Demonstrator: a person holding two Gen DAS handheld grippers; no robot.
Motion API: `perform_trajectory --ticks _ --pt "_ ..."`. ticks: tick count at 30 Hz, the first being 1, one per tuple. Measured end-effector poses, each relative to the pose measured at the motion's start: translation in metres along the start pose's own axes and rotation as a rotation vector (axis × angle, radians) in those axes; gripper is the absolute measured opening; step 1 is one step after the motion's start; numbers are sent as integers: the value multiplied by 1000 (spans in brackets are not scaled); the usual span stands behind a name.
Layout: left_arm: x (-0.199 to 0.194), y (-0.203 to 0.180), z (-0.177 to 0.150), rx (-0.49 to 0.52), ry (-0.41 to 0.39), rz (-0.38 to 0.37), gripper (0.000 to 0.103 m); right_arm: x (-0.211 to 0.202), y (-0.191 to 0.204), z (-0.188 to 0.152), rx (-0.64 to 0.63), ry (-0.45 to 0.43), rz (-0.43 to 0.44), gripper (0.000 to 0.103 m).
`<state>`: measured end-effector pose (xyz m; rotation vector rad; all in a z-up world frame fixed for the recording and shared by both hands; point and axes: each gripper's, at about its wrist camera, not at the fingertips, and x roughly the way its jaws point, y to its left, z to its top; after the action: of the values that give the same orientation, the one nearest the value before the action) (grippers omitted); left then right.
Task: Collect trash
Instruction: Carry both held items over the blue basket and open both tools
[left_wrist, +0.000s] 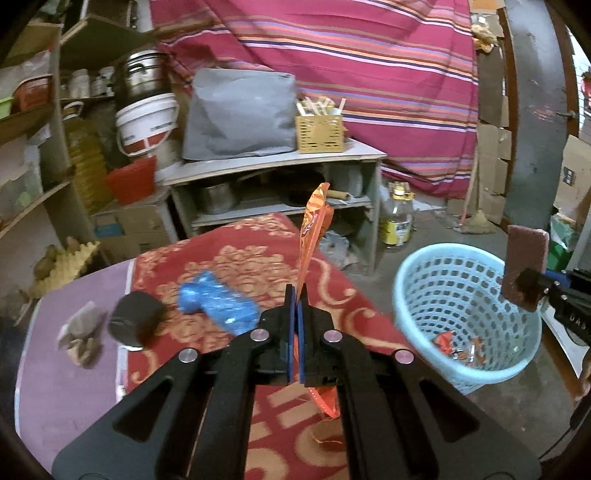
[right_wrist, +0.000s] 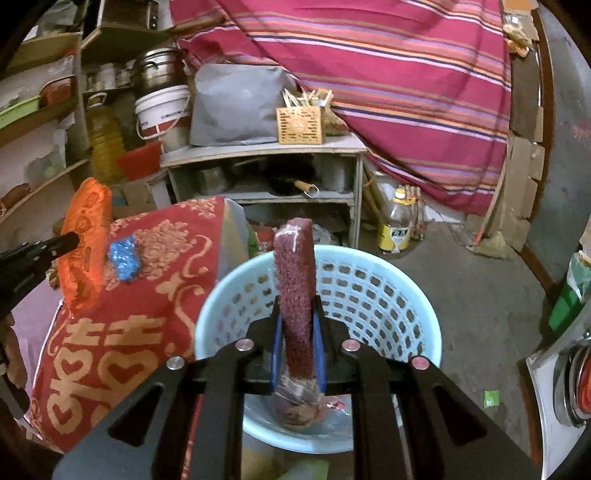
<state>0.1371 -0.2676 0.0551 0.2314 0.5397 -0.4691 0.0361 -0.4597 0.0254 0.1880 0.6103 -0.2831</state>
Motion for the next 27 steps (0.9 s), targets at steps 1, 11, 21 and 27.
perform_trajectory --ticks 1,11,21,27 --pt "3 -5 1 1 1 -9 0 0 -4 -1 8 1 0 15" --pt "25 -57 6 3 16 -107 0 1 -26 -3 46 9 -10 15" --pt "47 -106 12 16 14 -199 0 5 -54 -8 87 29 -44 15" --pt "65 -123 10 21 48 -223 0 7 -65 -8 102 31 -48 15"
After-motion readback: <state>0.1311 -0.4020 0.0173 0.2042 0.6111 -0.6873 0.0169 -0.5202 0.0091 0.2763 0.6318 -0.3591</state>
